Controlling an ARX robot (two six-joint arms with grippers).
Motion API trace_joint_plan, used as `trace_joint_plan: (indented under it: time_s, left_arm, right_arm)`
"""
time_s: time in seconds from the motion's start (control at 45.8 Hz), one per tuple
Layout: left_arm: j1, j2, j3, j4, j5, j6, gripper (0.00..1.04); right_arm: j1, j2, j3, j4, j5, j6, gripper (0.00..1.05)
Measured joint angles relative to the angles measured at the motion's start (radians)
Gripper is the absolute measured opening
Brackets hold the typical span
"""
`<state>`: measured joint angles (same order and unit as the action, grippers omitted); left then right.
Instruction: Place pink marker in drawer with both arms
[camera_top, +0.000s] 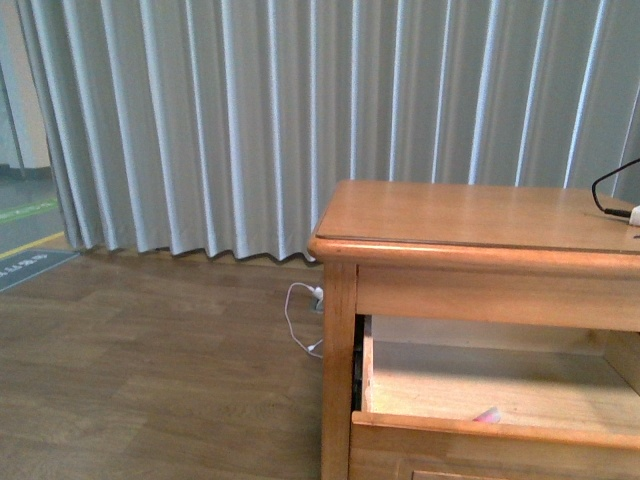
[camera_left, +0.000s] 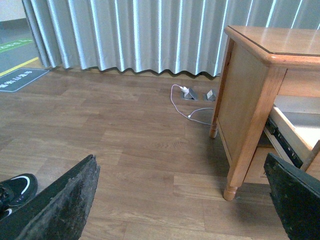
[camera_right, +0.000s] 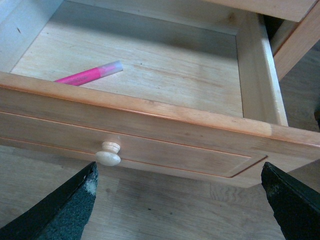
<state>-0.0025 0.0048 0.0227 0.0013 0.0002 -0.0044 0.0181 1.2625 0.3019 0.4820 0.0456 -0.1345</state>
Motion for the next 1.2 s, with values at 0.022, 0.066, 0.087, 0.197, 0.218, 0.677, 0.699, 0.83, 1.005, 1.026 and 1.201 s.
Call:
trace_joint_plan:
  time_s: [0.022, 0.066, 0.087, 0.197, 0.218, 0.677, 0.699, 0.83, 1.005, 1.026, 1.201]
  left_arm:
    - [0.000, 0.000, 0.000, 0.000, 0.000, 0.000, 0.98]
    - [0.000, 0.000, 0.000, 0.000, 0.000, 0.000, 0.98]
    - [0.000, 0.000, 0.000, 0.000, 0.000, 0.000, 0.99]
    - [0.000, 0.000, 0.000, 0.000, 0.000, 0.000, 0.98]
    - [0.000, 0.000, 0.000, 0.000, 0.000, 0.000, 0.98]
    - [0.000, 0.000, 0.000, 0.000, 0.000, 0.000, 0.98]
    - [0.000, 0.000, 0.000, 0.000, 0.000, 0.000, 0.98]
    - [0.000, 0.000, 0.000, 0.000, 0.000, 0.000, 0.98]
    - [0.000, 0.000, 0.000, 0.000, 0.000, 0.000, 0.98]
    - [0.000, 0.000, 0.000, 0.000, 0.000, 0.000, 0.98]
    - [0.000, 0.000, 0.000, 0.000, 0.000, 0.000, 0.98]
  right_arm:
    - [0.000, 0.027, 0.000, 0.024, 0.000, 0.000, 0.96]
    - [-0.001, 0.102, 0.006, 0.078, 0.002, 0.003, 0.96]
    - [-0.002, 0.142, 0.013, 0.101, 0.004, 0.013, 0.96]
    - [-0.003, 0.254, 0.042, 0.163, 0.016, 0.042, 0.96]
    - [-0.002, 0.276, 0.048, 0.175, 0.021, 0.047, 0.96]
    - [0.005, 0.567, 0.246, 0.265, 0.059, 0.150, 0.96]
    - [0.006, 0.583, 0.267, 0.265, 0.062, 0.157, 0.96]
    - [0.016, 0.639, 0.348, 0.265, 0.071, 0.178, 0.96]
    - [0.037, 0.721, 0.463, 0.261, 0.101, 0.216, 0.96]
    - [0.038, 0.732, 0.478, 0.261, 0.107, 0.220, 0.96]
    - [0.043, 0.826, 0.588, 0.265, 0.129, 0.266, 0.96]
